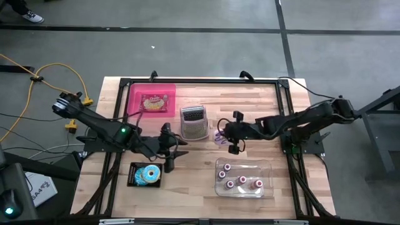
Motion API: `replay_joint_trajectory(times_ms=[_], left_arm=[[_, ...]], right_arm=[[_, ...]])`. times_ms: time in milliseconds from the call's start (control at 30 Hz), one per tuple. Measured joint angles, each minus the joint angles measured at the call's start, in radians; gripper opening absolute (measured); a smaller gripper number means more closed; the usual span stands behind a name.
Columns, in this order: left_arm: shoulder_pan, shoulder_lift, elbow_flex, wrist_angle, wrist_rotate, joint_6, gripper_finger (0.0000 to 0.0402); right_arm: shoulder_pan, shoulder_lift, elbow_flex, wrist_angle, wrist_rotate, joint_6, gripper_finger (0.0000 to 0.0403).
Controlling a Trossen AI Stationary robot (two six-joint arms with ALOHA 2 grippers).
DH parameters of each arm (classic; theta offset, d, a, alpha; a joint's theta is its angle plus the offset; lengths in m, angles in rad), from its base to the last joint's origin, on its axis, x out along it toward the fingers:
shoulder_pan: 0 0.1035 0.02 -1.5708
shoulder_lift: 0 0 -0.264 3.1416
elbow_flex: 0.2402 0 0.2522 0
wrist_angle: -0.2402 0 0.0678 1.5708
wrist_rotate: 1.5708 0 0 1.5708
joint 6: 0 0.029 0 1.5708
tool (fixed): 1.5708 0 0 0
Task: Pick & Place Food Item
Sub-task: Put the purple donut toy into the black bin
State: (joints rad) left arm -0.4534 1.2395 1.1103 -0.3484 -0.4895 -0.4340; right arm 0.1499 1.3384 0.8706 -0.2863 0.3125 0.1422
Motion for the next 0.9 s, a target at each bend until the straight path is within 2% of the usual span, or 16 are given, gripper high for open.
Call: replay_joint_trajectory(times_ms=[300, 567, 900], left_arm=[[0.000, 0.100, 0.000, 0.122, -0.003, 0.026, 0.0155], [0.000, 0.108, 0.000, 0.168, -0.007, 0.069, 0.0159], [0.036, 0.108, 0.000, 0.200, -0.002, 0.080, 0.0242]], right_arm=[[0.099, 0.000, 0.109, 0.008, 0.180, -0.092, 0.0076], [0.152, 0.000, 0.137, 0.012, 0.259, -0.114, 0.0076], [0.195, 0.000, 0.137, 0.068, 0.351, -0.151, 0.0076]])
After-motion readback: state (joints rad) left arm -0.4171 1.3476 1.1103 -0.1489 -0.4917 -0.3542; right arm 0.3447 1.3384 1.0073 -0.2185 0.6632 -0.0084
